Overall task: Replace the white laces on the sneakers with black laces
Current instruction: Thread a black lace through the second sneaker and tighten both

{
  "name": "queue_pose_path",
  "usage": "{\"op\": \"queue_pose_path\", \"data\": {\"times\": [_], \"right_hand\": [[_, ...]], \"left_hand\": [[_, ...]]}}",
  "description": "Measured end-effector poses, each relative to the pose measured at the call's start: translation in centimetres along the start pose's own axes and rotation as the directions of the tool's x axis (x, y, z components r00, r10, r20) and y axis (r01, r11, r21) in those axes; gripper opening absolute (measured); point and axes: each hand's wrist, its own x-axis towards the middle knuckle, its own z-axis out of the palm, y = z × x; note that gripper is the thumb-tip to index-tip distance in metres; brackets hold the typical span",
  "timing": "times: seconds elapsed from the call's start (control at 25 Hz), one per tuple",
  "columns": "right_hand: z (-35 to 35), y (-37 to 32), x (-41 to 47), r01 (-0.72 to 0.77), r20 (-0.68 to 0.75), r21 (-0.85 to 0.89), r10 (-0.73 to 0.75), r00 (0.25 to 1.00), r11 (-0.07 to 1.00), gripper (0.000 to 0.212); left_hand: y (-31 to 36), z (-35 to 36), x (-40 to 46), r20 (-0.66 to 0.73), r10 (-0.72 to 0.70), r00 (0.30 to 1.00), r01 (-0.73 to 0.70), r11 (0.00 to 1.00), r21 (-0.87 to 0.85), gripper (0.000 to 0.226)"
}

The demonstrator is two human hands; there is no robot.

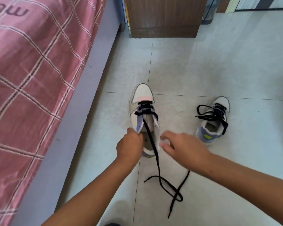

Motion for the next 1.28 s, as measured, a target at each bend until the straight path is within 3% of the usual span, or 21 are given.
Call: {"op": "queue_pose_path", "data": {"times": [0.08, 0.28, 0.44, 0.6, 0.64, 0.76, 0.84, 0.88, 1.0, 1.04, 1.12, 1.28], "right_hand": [[-0.7, -0.5, 2.1, -0.061, -0.149, -0.013, 0.058, 0.987, 0.998, 0.028], [-0.3, -1.6, 4.5, -0.105, -0.154, -0.186, 0.077, 0.985, 0.977, 0.022], [-0.4, -1.5, 4.4, -0.106, -0.158, -0.212, 0.073, 0.985, 0.971, 0.021], [-0.4, -2.0, 2.7, 0.027, -0.143, -0.235, -0.062, 0.988, 0.972, 0.017], [0.1, -1.9, 1.8, 0.083, -0.184, -0.276, -0.137, 0.973, 0.958, 0.020], [0.4, -1.7, 0.2, 0.102, -0.241, -0.330, -0.188, 0.952, 0.938, 0.065], [1.2, -0.9, -0.3, 0.131, -0.262, -0.319, -0.220, 0.940, 0.939, 0.071], [0.7, -0.9, -0.7, 0.124, -0.267, -0.300, -0.208, 0.941, 0.946, 0.065], [-1.0, 0.0, -1.0, 0.108, -0.443, -0.113, -0.147, 0.884, 0.988, 0.017], [-2.0, 0.4, -0.7, 0.111, -0.495, -0.022, -0.107, 0.862, 0.994, 0.013], [-3.7, 1.2, 0.0, 0.158, -0.582, 0.079, -0.083, 0.809, 0.984, 0.027], [-3.7, 1.8, 1.0, 0.212, -0.571, -0.073, -0.215, 0.792, 0.975, 0.033]], "left_hand": [[0.6, -0.1, -0.9, 0.003, 0.044, 0.999, -0.044, 0.998, 0.048, 0.023], [1.8, -0.4, -2.6, 0.018, 0.103, 0.994, -0.105, 0.989, 0.101, 0.020], [1.6, -0.8, -2.7, 0.021, 0.099, 0.995, -0.100, 0.989, 0.111, 0.020], [1.7, -1.3, -2.9, 0.036, 0.101, 0.994, -0.103, 0.992, 0.074, 0.023], [1.6, -1.5, -2.8, 0.034, 0.094, 0.995, -0.096, 0.994, 0.057, 0.023], [1.4, -2.0, -2.9, 0.016, 0.105, 0.994, -0.106, 0.991, 0.079, 0.022], [1.5, -2.2, -3.5, 0.016, 0.131, 0.991, -0.132, 0.985, 0.110, 0.022], [1.5, -2.2, -3.8, 0.017, 0.139, 0.990, -0.140, 0.985, 0.104, 0.020], [1.6, -2.6, -4.2, -0.012, 0.145, 0.989, -0.143, 0.984, 0.104, 0.016], [1.6, -2.8, -4.3, -0.024, 0.154, 0.988, -0.150, 0.981, 0.123, 0.015], [1.7, -2.9, -4.8, -0.033, 0.185, 0.982, -0.177, 0.969, 0.173, 0.016], [2.2, -2.9, -5.6, -0.031, 0.226, 0.974, -0.212, 0.945, 0.247, 0.024]]}}
